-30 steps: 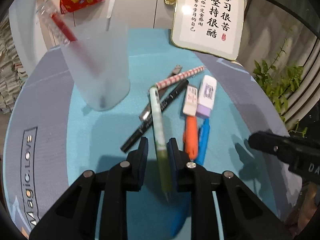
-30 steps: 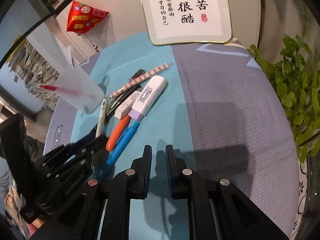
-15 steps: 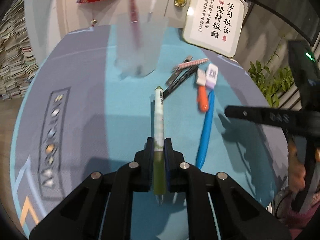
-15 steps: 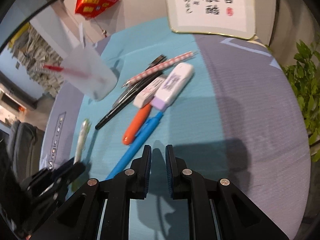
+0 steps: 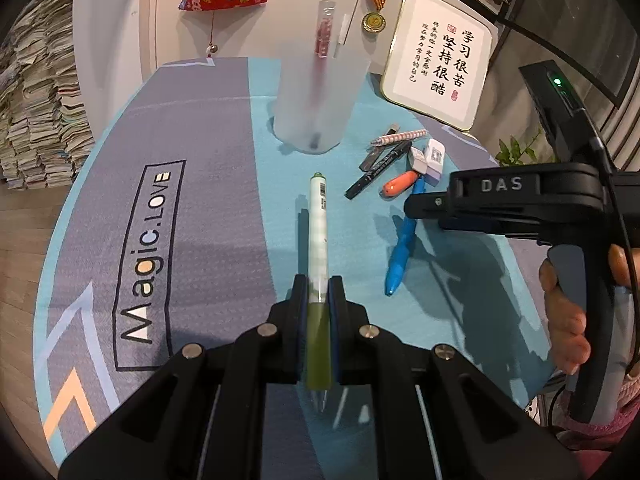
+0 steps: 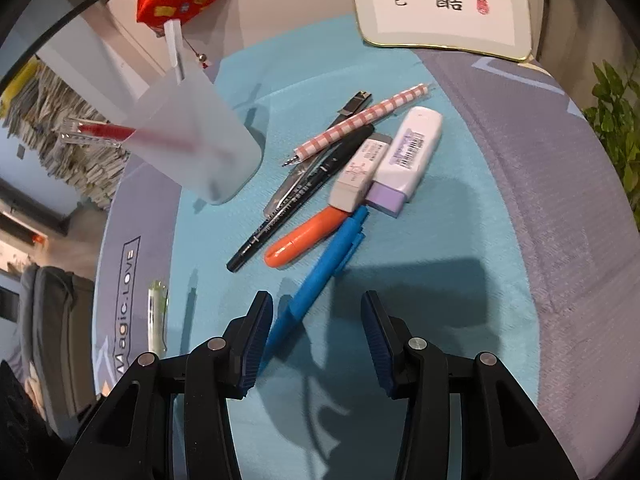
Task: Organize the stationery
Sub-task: 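Grasp the blue pen with right gripper while left gripper holds green highlighter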
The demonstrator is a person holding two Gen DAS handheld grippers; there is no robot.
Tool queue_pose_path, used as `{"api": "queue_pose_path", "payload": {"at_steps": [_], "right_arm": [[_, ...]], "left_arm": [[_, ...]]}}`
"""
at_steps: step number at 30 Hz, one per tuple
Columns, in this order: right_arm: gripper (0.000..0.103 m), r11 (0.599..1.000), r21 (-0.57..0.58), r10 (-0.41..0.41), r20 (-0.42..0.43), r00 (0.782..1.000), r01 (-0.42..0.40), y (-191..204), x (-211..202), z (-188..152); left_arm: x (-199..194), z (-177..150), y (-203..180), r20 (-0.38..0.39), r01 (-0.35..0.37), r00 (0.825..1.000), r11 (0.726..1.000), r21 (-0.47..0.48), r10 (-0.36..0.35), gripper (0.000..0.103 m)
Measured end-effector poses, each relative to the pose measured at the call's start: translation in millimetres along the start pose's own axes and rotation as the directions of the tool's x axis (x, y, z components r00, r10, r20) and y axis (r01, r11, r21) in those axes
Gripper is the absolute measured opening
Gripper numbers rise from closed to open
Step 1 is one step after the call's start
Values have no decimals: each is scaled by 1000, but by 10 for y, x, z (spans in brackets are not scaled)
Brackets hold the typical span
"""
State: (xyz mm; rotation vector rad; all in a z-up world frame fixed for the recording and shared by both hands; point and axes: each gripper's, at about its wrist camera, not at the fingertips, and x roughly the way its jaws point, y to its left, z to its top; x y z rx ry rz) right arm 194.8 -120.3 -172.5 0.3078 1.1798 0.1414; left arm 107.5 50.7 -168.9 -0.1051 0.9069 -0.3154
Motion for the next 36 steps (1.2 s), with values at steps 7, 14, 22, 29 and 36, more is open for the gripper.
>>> {"api": "queue_pose_path", "payload": {"at_steps": [7,14,22,29,36], "right_arm": [[23,985,-128,-114,40,993,118,213,94,-23],[11,966,-254,-64,-36,997,53,16,-70,-134],[11,905,-410,-156,-67,985,116,-110,-192,-357],[39,878,-444,-192,11,981,177,9,-97,-298],[39,895,-426,-146,-1,989,132,36,18,-122]], "left_arm": [[-80,-14,40,23,15,1000,1000,-6,-15,8],[-66,-42,-11,-10,38,999,999,23,-38,8],[41,-88,-139,-95,28,995,996,81,-21,8],[96,-16,-151,-101,1,995,997,79,7,12],[209,137,-242,-95,-25,995,994,102,35,25]]}}
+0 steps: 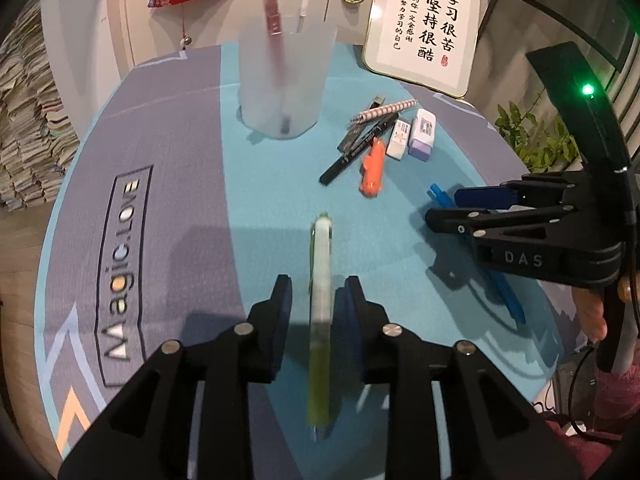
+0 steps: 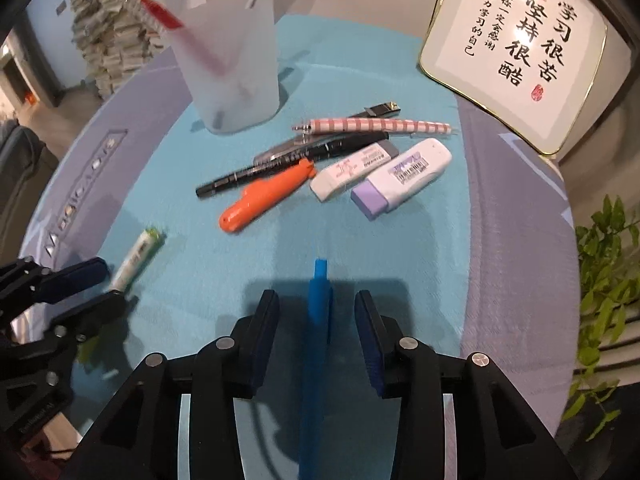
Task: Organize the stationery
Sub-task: 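Grasp the blue pen with right gripper while left gripper holds green highlighter, then carry the blue pen into the frosted cup and open right gripper while left gripper holds green highlighter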
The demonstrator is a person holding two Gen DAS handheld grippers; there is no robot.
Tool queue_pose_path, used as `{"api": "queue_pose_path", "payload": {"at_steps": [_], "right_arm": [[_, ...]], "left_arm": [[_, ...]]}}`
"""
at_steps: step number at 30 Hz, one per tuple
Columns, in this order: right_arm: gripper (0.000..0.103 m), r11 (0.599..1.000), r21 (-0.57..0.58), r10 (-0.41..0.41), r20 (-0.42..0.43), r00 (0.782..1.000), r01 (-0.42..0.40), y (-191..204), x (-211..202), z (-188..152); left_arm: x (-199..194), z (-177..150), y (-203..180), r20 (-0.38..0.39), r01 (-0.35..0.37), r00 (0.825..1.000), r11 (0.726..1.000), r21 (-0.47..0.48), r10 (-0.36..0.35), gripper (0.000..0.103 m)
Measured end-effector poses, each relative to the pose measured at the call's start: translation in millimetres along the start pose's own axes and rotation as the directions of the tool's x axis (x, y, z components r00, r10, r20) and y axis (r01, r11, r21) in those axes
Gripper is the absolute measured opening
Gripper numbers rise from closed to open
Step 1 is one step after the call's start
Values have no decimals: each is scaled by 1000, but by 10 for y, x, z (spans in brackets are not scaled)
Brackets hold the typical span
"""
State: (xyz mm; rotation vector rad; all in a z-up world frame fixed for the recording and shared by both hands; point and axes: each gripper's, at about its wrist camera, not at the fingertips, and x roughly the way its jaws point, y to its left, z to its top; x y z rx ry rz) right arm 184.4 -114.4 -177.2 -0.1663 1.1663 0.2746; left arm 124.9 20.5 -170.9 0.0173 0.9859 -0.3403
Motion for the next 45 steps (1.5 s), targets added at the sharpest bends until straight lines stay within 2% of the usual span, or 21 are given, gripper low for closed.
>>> {"api": "queue_pose_path", "payload": {"at_steps": [4,5,7,9,12,13,17,27,37,45], "right_arm": [[37,1000,-5,9,11,1000,-9,-21,3,17],[34,1000,-8,10,16,1000,-9,-26,-3,18],[18,1000,-15,17,22,1000,-17,-29,-6,26],[15,999,-8,31,26,999,-31,-65,-9,30],[14,998,11,61,33,998,-62,-107,-30,16],[14,997,18,73,37,997,-74,-122,-35,8],[14,993,40,110,83,991,-113,-193,-166,-24],[14,987,53,135,243,960,-152,-232,-760,-108],[12,987,13,141,375,916,-157,-114,-1217,-113],[11,988,16,131,423,897,-152,-61,-1375,2]], "left_arm": [[122,96,-66,-22,-8,1000,1000,13,8,25],[147,108,-75,-26,-11,1000,1000,14,11,25],[165,132,-92,-23,-16,1000,1000,19,17,25],[180,160,-105,-27,-15,1000,1000,19,16,25],[197,182,-123,-27,-15,1000,1000,25,16,23],[200,180,-124,-27,-7,1000,1000,25,8,12],[144,193,-114,-15,16,1000,1000,-5,-16,13],[-340,245,-173,116,21,993,1000,-4,-21,13],[-814,251,-178,259,14,966,1000,-8,-11,13],[-961,244,-100,306,8,952,999,-36,3,12]]}}
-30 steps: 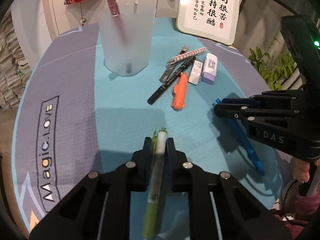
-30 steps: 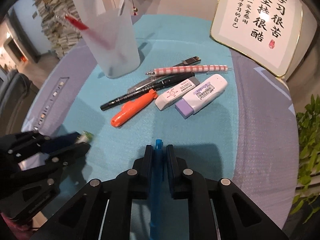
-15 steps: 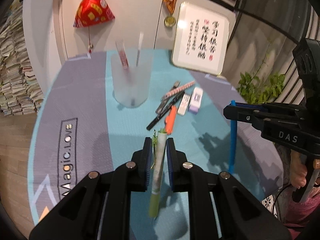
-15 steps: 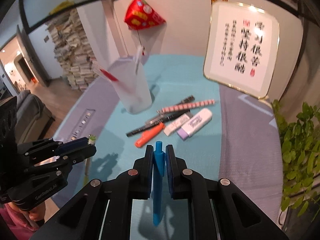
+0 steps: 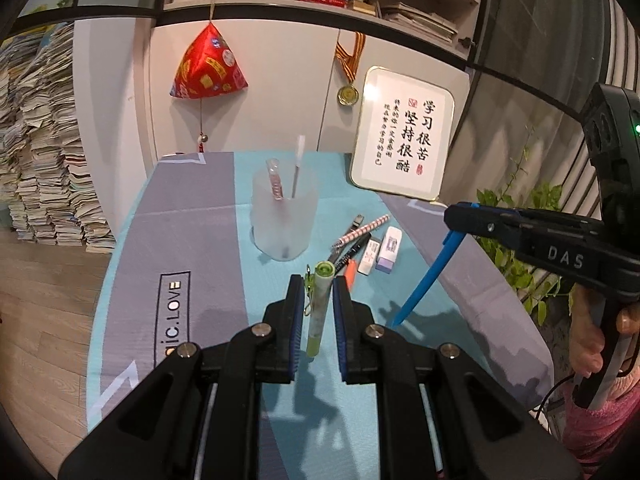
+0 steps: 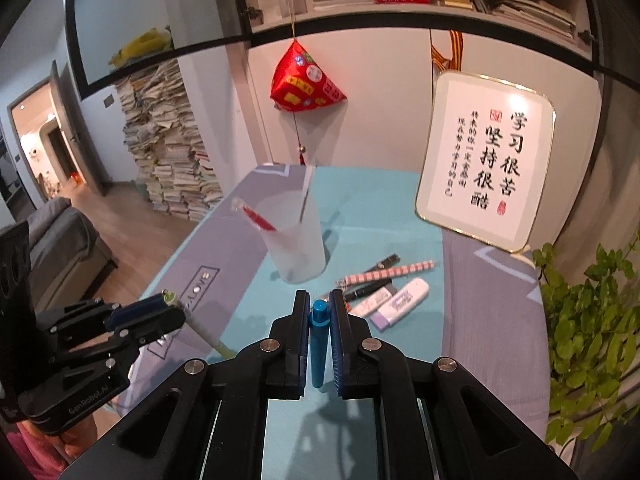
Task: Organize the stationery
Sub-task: 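Carry the blue pen into the frosted cup and open right gripper while left gripper holds green highlighter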
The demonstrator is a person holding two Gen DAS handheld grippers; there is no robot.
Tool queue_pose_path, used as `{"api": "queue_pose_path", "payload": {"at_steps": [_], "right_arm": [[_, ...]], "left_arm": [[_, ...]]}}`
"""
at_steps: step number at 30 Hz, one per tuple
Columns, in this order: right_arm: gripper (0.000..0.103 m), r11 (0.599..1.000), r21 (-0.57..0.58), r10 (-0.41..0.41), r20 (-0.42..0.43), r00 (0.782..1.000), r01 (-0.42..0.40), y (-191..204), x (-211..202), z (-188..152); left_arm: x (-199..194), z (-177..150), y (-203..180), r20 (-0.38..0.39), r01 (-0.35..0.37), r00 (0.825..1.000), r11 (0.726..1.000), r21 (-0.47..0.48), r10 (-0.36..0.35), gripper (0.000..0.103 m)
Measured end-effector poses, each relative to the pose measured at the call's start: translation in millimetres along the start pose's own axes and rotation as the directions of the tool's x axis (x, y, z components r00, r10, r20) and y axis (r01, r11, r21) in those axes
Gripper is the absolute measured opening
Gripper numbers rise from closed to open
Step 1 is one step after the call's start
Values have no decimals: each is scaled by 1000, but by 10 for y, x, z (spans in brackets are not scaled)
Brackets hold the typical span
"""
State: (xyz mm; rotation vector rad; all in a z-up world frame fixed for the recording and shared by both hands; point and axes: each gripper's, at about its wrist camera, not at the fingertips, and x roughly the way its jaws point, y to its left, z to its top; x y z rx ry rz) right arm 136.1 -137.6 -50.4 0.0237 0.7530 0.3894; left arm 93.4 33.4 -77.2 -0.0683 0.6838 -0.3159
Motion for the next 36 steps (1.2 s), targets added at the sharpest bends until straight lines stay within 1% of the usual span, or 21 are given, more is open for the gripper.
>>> {"api": "queue_pose_path", "payload": {"at_steps": [7,13,17,21,27,36], "right_arm": [[11,1000,-26,-7,47,999,8,126,-60,246],[11,998,-58,-11,120,993,19,289,-90,669],[11,997,-68,-14,154,988,25,386,-25,951],[11,997,-57,-47,170,984,57,429,142,1169],[11,997,-19,-67,115,991,70,356,562,1267],[11,997,5,-72,2,997,72,231,1071,1123]], "left_arm": [[-78,41,104,27,-6,1000,1000,-27,7,12],[-130,54,193,48,-10,999,999,-46,13,12],[-138,44,240,51,-20,998,998,-57,23,12],[-116,35,278,39,-27,999,998,-60,29,12],[-97,39,346,34,-34,999,997,-65,36,12],[-30,77,421,23,-42,999,996,-80,44,12]]}}
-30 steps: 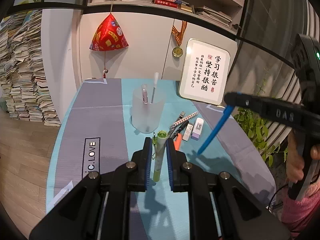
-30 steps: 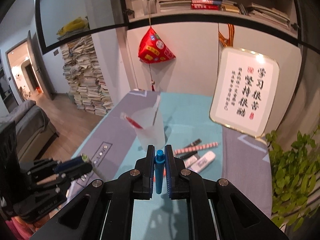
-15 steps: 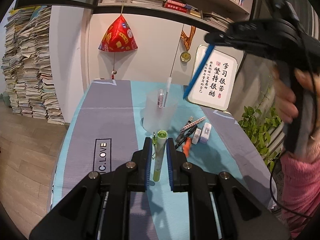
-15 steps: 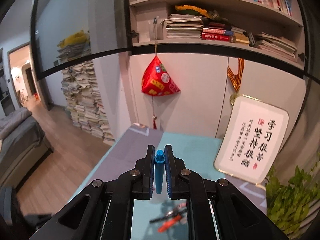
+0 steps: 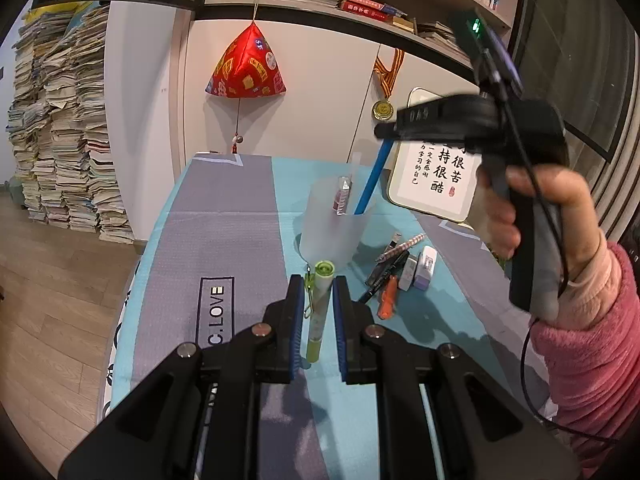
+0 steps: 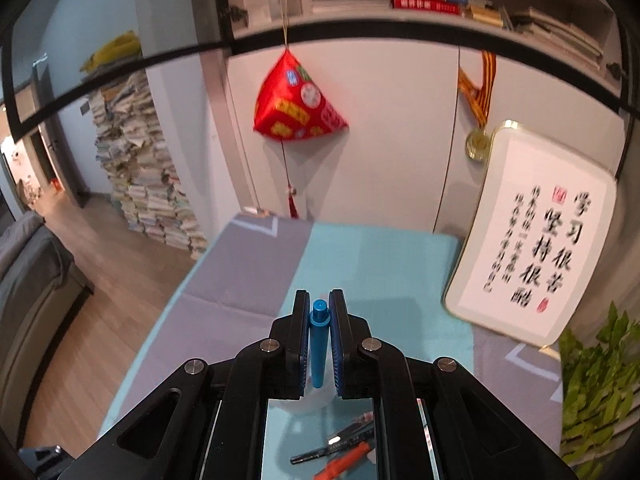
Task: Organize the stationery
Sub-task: 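Carry the blue pen into the frosted cup and open right gripper while left gripper holds green highlighter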
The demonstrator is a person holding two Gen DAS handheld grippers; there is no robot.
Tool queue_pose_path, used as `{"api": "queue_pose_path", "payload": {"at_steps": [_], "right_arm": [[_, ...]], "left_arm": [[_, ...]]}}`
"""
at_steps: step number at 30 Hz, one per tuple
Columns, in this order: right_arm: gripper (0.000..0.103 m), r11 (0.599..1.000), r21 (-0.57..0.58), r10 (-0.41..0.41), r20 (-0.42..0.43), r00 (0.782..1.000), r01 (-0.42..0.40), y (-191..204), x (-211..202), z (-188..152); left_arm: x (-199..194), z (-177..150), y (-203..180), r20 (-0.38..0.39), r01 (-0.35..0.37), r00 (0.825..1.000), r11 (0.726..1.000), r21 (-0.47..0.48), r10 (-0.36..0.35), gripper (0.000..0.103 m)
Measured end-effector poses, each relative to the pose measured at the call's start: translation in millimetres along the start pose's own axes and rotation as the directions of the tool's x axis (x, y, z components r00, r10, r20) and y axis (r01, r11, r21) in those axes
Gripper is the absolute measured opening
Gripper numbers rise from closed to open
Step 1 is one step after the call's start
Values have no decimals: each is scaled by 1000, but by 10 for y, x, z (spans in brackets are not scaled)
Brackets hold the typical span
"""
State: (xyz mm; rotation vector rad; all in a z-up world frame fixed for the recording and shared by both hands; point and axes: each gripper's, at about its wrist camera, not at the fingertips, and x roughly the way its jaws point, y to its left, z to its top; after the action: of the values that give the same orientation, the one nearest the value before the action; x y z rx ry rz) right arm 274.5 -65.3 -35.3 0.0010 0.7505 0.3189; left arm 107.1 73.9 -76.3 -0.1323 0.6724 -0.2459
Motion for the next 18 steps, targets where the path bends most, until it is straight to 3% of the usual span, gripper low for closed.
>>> {"api": "queue_pose_path", "payload": {"at_steps": [7,18], "right_arm": [[11,1000,18,25,-71,997,-24,-52,183,-127],[11,997,44,64,-114,991,-60,-105,219,-222]], "left_arm": [[46,23,-17,-9,-3,1000,1000,0,3,12],[36,83,-52,-5,-12,1000,1000,11,12,12]]}}
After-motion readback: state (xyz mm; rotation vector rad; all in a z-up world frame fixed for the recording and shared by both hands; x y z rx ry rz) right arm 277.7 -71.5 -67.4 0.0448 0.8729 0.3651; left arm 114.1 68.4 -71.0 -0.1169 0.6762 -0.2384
